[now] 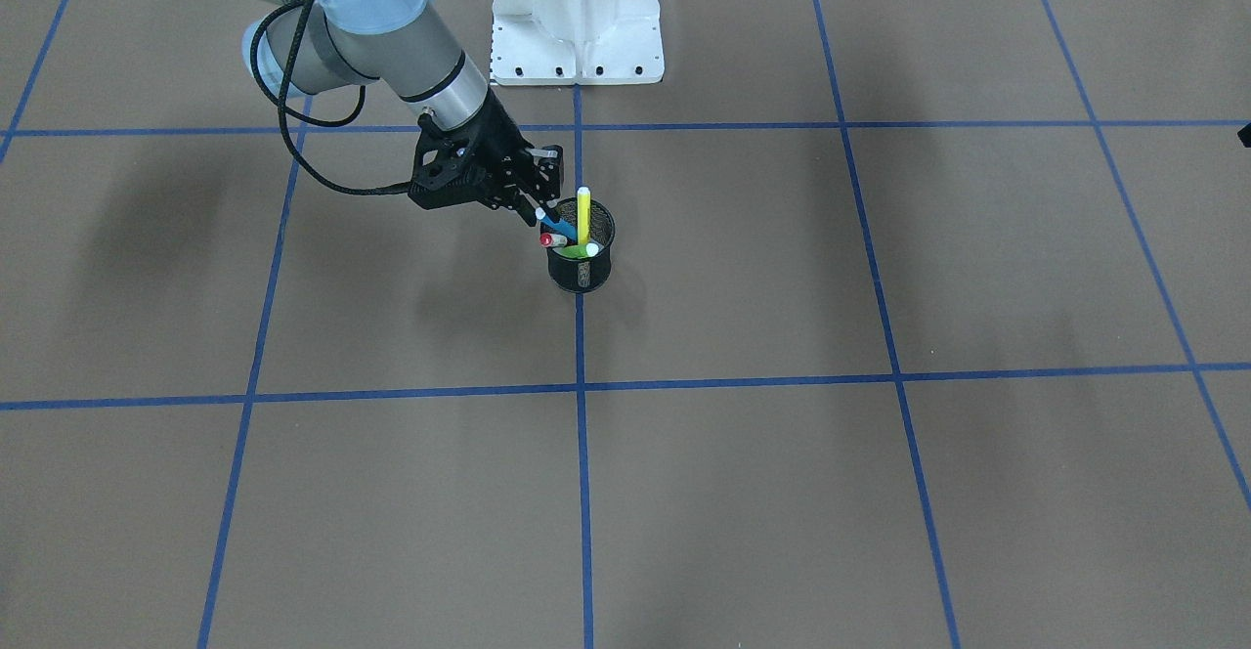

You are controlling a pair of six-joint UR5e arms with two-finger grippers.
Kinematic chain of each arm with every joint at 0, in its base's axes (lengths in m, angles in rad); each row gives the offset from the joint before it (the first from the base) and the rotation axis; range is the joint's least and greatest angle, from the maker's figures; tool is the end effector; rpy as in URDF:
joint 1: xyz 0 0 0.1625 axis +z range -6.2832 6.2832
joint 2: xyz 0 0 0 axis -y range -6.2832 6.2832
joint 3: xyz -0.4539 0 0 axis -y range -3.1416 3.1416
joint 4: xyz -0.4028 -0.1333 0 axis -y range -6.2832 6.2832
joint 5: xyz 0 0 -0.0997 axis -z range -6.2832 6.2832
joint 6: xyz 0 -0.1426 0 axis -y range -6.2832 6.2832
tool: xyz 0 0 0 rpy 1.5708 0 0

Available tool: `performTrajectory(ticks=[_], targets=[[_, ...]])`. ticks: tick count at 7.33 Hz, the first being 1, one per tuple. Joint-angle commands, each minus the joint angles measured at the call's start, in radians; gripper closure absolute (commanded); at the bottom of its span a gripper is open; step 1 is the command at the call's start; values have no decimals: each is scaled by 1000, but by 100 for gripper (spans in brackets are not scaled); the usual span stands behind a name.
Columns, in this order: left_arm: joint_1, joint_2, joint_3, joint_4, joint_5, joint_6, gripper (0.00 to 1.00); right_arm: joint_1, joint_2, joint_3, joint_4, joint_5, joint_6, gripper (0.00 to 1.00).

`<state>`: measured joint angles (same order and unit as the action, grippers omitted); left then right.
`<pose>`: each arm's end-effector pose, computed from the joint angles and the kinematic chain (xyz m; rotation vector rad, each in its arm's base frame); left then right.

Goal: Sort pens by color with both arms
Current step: 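Lower the right gripper and grasp the blue marker in the cup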

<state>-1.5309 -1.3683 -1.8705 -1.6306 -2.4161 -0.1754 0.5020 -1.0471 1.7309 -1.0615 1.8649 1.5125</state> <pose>-0.0097 -0.4236 0.6459 0.0561 0.8545 -0.0608 -0.5719 -0.4188 0.2588 0.0793 -1.2102 0.2127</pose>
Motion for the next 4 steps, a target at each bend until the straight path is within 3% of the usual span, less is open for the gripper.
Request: performTrajectory(ticks=[1,4], targets=[[0,0,2,0,0,1,0,3,1,1,2,8,-1,100],[0,-2,2,0,-1,1,0,25,2,51,0,31,0,100]])
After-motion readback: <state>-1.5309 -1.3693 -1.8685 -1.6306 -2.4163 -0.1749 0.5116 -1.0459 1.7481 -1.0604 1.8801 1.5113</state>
